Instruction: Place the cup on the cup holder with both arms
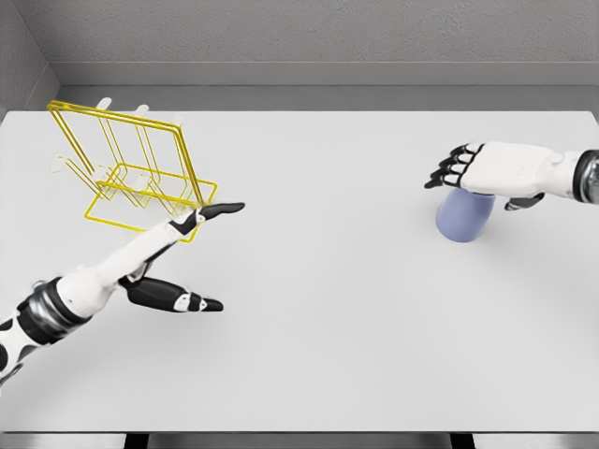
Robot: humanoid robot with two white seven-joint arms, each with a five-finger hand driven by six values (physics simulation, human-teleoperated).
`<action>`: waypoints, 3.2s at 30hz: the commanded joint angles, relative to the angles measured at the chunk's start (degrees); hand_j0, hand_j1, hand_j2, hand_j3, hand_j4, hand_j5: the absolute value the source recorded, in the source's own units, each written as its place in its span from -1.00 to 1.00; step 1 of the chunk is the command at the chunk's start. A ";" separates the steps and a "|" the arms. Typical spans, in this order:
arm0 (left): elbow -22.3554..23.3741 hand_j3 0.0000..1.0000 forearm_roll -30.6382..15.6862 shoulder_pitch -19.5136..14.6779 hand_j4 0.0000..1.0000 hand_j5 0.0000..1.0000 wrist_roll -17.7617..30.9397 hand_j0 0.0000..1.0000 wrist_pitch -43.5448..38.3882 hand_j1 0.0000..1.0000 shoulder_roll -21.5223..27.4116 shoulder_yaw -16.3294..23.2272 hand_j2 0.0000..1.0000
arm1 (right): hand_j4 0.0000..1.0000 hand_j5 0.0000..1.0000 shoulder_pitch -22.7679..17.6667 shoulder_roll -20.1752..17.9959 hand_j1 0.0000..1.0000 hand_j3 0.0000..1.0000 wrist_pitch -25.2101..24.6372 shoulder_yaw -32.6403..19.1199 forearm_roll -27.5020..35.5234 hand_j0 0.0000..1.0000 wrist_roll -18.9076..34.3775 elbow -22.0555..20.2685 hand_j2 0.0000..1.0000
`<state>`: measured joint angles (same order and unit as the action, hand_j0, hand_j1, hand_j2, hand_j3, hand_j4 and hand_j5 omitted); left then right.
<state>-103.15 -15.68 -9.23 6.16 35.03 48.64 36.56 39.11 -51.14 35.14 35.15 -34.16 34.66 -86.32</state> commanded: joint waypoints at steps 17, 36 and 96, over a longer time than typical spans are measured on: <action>0.76 1.00 -13.24 0.26 1.00 1.00 1.58 1.00 -14.46 1.00 -5.58 3.17 1.00 | 0.50 0.50 -0.44 -0.10 0.50 0.50 -0.14 1.85 -0.11 0.50 0.34 0.09 0.50; 3.74 1.00 -14.21 3.69 1.00 1.00 1.67 1.00 -14.72 1.00 -4.79 2.73 1.00 | 0.23 0.23 0.18 -0.45 0.23 0.23 -0.14 1.24 -0.47 0.23 0.34 -2.45 0.23; 8.84 1.00 -18.60 2.46 1.00 1.00 1.75 1.00 -19.91 1.00 -7.42 3.25 1.00 | 0.21 0.21 0.53 11.15 0.21 0.21 -0.14 7.39 0.15 0.21 0.34 -15.02 0.21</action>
<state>-94.27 -34.13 -6.77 7.91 15.12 41.19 39.84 39.64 -40.15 35.16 42.13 -34.22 35.03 -101.31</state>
